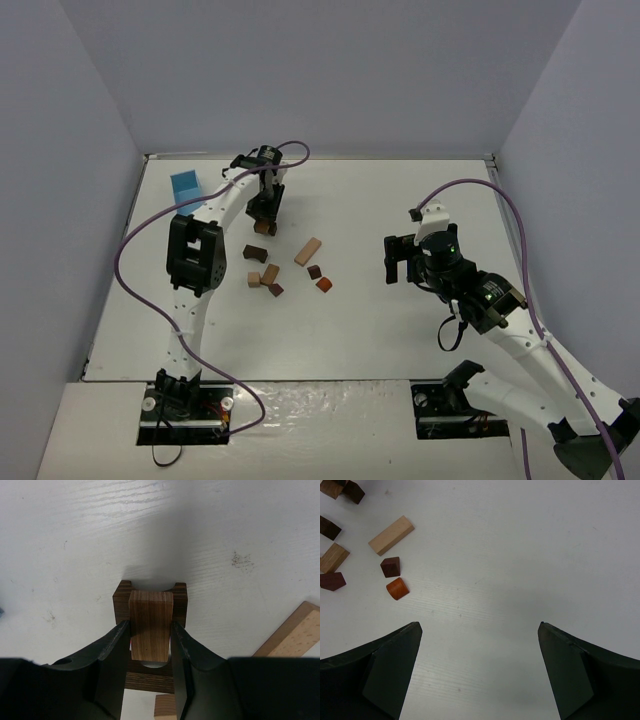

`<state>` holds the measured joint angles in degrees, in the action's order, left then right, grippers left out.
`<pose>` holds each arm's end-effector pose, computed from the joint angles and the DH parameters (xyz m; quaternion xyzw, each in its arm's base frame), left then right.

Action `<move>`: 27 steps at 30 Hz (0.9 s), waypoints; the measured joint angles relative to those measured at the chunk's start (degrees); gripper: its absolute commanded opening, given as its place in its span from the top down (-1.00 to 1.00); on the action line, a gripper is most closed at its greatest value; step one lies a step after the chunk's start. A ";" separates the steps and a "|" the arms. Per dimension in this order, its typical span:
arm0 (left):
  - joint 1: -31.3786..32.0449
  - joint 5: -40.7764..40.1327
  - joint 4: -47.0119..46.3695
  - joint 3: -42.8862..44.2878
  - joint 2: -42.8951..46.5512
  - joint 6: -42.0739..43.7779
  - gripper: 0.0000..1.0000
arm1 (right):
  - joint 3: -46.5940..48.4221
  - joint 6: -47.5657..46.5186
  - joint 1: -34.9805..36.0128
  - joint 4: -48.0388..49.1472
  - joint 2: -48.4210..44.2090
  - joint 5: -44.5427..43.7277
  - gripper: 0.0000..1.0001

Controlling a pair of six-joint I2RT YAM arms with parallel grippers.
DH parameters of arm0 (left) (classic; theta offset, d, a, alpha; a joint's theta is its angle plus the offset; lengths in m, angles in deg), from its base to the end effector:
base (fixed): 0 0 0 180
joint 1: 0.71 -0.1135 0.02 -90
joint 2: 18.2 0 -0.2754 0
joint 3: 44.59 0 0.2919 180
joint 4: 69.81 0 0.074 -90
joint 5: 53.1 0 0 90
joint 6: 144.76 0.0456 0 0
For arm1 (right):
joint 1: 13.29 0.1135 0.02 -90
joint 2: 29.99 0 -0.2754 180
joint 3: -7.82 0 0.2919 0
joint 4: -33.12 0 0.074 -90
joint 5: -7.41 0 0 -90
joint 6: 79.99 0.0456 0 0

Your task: Build the wood block tower

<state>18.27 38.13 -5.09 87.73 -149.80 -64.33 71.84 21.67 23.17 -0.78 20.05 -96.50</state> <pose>0.5171 -0.1789 0.2156 0.0823 0.9708 -0.0656 0.2154 0.1976 0.1324 0.3548 -0.1066 0.8087 0.1418 0.5608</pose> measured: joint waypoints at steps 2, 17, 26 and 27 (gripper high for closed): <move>0.00 -0.02 -0.01 0.00 -0.44 0.16 0.74 | -0.02 -0.01 0.00 0.00 0.00 0.02 -1.00; 0.00 -0.11 -0.29 0.00 -0.76 0.21 0.34 | -0.15 0.03 0.00 0.07 0.00 0.04 -1.00; 0.00 -0.17 -0.33 0.00 -0.74 0.18 -0.05 | -0.17 0.03 0.00 0.35 -0.02 0.07 -1.00; 0.00 -0.17 -0.33 0.00 -0.74 0.16 -0.08 | -0.18 0.03 0.00 0.37 -0.02 0.07 -1.00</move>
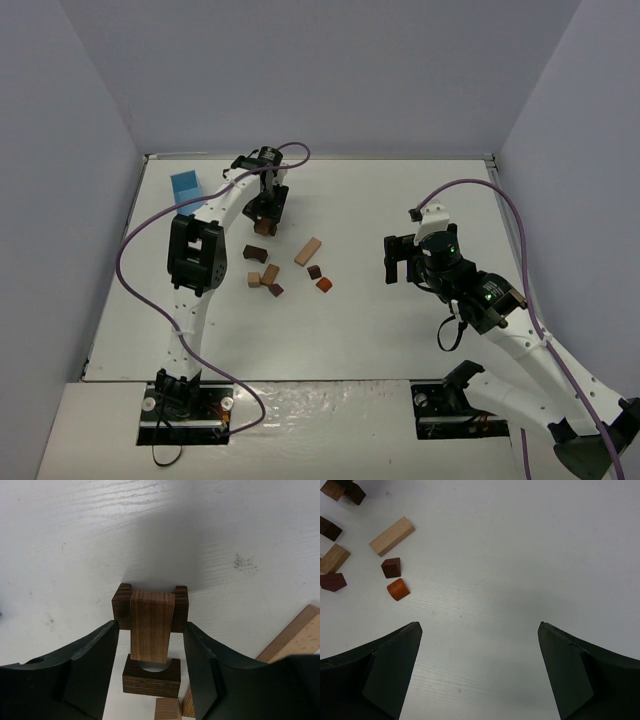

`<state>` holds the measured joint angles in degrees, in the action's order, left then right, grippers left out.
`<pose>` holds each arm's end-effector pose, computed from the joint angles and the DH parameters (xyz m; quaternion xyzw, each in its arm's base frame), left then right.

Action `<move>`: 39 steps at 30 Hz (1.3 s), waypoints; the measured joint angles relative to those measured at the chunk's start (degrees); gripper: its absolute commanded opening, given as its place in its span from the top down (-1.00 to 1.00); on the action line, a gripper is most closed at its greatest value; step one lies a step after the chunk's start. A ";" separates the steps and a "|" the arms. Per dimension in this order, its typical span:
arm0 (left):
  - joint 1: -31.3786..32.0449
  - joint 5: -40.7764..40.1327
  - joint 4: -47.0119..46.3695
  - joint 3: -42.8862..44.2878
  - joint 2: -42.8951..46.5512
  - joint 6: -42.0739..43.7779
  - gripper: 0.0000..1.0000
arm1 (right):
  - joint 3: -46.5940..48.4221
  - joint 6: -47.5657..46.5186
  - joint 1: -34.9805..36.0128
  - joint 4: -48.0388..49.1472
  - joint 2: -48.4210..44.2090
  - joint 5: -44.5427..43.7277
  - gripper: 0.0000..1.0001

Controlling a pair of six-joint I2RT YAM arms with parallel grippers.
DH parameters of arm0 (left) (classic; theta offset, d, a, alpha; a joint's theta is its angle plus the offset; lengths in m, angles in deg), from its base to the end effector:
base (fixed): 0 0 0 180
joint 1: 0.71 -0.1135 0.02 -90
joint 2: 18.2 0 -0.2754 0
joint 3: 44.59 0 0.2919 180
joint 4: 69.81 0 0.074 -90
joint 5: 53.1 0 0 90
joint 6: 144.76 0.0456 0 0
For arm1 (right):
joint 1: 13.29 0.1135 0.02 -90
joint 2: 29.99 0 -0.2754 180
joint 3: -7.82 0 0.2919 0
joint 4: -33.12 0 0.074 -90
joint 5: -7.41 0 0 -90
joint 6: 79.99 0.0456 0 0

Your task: Build the wood block tower

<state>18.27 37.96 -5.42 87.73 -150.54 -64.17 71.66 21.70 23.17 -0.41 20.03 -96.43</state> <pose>0.5189 -0.1794 0.2091 0.0834 0.9716 -0.0631 0.2125 0.1978 0.1326 0.3544 -0.1064 0.8077 0.1432 0.5619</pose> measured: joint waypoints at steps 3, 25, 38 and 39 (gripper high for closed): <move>0.00 0.00 0.00 0.00 0.02 -0.09 -0.14 | -0.02 0.00 0.00 0.01 -0.11 0.14 -1.00; 11.97 -1.90 -5.68 -41.19 34.47 -14.25 0.01 | -0.02 0.20 0.00 0.02 -5.90 1.78 -1.00; 11.86 -2.59 -12.47 -46.17 32.81 -18.07 0.26 | -1.21 0.63 0.00 0.14 -5.99 2.80 -1.00; 11.89 -2.60 -12.89 -46.13 32.28 -18.11 0.26 | -1.31 0.68 0.00 0.20 -6.03 2.81 -1.00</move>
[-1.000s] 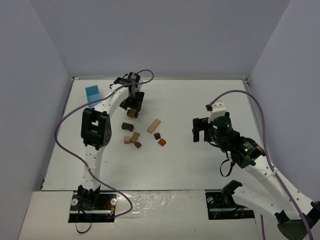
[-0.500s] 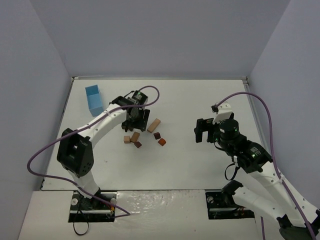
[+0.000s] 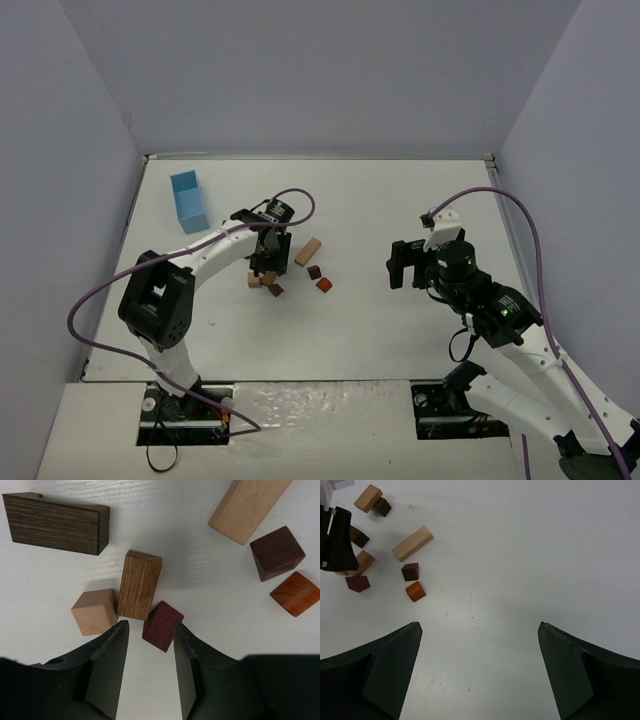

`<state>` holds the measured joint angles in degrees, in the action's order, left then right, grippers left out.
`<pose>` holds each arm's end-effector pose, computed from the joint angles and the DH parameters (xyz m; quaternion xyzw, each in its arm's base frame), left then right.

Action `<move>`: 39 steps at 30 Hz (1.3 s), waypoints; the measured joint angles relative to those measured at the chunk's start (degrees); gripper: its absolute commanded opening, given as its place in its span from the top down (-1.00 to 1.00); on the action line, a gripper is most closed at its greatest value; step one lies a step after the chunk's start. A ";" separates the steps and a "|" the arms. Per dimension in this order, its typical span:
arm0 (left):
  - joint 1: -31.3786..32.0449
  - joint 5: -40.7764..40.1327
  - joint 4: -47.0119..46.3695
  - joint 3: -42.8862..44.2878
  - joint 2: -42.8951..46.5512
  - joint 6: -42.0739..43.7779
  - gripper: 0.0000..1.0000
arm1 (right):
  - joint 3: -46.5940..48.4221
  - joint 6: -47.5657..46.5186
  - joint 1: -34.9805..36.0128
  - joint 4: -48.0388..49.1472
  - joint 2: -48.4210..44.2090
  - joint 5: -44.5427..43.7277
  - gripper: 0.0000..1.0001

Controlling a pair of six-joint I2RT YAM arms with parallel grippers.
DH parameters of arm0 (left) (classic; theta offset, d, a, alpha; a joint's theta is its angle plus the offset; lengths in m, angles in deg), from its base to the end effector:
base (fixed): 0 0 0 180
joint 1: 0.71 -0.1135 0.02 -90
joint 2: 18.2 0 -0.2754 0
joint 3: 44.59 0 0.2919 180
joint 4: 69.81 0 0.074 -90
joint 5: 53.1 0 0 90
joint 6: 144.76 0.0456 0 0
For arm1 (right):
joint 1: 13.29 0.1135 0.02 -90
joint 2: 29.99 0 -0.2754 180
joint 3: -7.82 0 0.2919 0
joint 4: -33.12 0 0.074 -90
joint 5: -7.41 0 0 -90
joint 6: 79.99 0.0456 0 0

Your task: Build the wood block tower

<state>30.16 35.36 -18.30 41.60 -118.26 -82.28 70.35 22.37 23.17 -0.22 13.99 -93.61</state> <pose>0.3451 -0.2049 0.2060 0.0257 0.9766 -0.0925 0.1925 0.1768 0.1198 0.3673 -0.1073 0.7834 0.1817 0.5845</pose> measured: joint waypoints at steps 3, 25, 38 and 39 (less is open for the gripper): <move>0.00 -0.16 -0.51 0.33 -2.04 0.04 0.26 | -0.04 0.04 0.00 0.10 -0.02 0.04 -1.00; -1.62 -1.94 -1.89 2.81 -8.02 3.32 0.24 | -0.06 0.22 0.00 0.34 -1.09 0.59 -1.00; -1.75 -0.56 -2.17 2.79 -9.81 4.95 0.24 | -0.45 0.96 0.00 0.68 -1.07 0.61 -1.00; -1.75 -0.48 -2.20 2.80 -9.97 4.99 0.25 | -0.46 1.01 0.00 0.68 -1.07 0.61 -1.00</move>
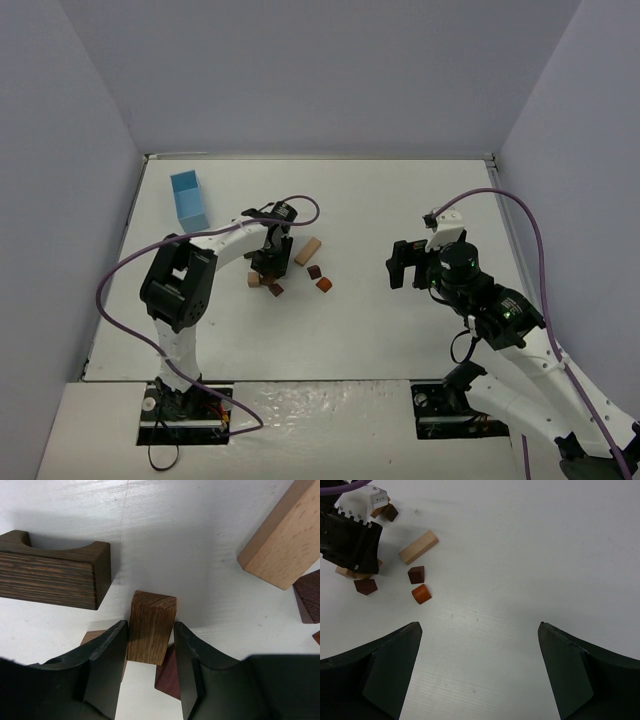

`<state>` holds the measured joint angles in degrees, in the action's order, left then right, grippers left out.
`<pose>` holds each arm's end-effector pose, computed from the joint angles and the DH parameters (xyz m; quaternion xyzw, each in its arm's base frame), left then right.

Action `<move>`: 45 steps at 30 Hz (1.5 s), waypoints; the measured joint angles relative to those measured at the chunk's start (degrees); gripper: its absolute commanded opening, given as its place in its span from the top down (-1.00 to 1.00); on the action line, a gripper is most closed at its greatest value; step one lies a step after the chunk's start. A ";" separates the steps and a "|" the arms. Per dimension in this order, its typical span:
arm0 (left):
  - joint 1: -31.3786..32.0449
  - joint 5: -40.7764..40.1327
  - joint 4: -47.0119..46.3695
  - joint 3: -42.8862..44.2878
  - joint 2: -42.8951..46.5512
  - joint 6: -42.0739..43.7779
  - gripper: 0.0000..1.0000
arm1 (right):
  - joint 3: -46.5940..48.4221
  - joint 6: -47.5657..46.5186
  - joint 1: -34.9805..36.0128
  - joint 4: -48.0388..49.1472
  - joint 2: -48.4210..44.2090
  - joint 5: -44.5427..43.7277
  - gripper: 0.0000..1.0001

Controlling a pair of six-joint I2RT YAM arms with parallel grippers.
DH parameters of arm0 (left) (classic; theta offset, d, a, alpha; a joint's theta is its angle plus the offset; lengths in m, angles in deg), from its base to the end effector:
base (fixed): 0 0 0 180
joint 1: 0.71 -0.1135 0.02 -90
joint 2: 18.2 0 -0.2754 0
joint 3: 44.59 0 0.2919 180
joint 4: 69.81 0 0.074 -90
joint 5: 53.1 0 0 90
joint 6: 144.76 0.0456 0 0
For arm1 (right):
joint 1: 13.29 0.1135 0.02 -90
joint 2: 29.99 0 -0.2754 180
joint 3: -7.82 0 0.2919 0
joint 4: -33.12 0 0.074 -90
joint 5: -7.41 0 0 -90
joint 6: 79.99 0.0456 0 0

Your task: Build the wood block tower

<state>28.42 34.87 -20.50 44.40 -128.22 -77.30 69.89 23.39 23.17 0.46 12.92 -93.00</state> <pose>0.3738 -0.2064 0.1549 0.0536 0.9837 -0.0587 0.1612 0.1735 0.1179 0.3691 -0.1014 0.7775 0.1952 0.5892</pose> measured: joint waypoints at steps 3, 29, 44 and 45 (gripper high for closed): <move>-0.01 0.33 -0.08 0.02 -0.15 0.03 0.36 | 0.00 0.04 0.00 0.00 -0.02 0.00 -1.00; -10.73 2.10 10.93 11.98 7.00 9.90 0.69 | -0.13 -1.00 0.00 0.00 -0.76 -1.18 -1.00; -10.71 2.76 10.69 13.55 -1.11 14.32 0.68 | -0.13 -2.04 0.00 0.00 -0.65 -3.72 -1.00; -10.71 2.91 10.39 13.55 -1.32 14.45 0.68 | -0.13 -2.10 0.00 0.00 -0.55 -3.84 -1.00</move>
<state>17.71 37.78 -10.11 57.94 -129.54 -62.85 69.76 21.29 23.17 0.46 12.37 -96.84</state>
